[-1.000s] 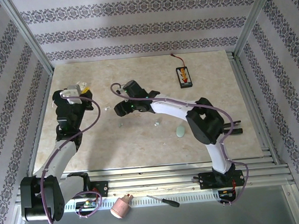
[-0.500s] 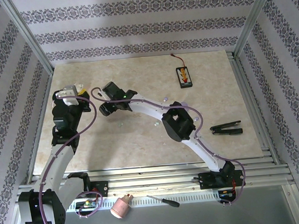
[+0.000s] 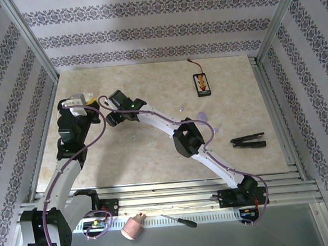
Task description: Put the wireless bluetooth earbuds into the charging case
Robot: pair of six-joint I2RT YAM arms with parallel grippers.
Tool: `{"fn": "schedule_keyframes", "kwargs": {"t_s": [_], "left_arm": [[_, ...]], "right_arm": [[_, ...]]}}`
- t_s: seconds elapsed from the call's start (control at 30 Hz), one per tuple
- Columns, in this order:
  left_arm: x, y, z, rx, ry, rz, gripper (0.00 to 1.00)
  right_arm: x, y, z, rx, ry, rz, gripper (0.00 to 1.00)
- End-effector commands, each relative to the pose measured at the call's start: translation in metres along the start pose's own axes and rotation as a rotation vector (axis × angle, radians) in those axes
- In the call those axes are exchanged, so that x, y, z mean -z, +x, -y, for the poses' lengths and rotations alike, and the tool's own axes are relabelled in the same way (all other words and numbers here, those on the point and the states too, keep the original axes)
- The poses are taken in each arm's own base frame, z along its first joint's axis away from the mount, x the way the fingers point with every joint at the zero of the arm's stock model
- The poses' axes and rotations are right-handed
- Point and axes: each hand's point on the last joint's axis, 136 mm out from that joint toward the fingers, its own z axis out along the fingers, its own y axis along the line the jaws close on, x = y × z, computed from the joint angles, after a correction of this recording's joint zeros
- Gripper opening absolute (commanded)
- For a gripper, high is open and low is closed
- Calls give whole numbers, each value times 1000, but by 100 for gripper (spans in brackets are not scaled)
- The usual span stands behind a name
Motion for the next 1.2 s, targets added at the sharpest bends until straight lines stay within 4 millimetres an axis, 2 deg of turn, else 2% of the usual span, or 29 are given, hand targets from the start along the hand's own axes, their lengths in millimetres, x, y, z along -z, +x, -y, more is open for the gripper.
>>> {"fn": "schedule_keyframes", "kwargs": {"t_s": [0.0,0.2,0.53,0.77,0.97,1.1,1.17], "left_arm": [[1,-15,3,11,20,39,4],[1,-18,6,10,36,42,4],[1,-21,7,8,42,52,4],[0,-19,7,8,42,51,4],[0,-19,7,8,45,52,4],[1,-18,7,8,45,50,4],[1,-17,8,7,48,49,4]], "right_arm": [[-5,-4,-17,-25,-72,20,69],[-9,4,-15,-26,-75,-4,67],[-1,13,-6,25,-15,-49,46],[1,19,-7,60,8,-72,32],[5,21,-6,71,20,-84,25],[12,21,-6,81,21,-92,18],[17,20,-5,76,15,-98,18]]}}
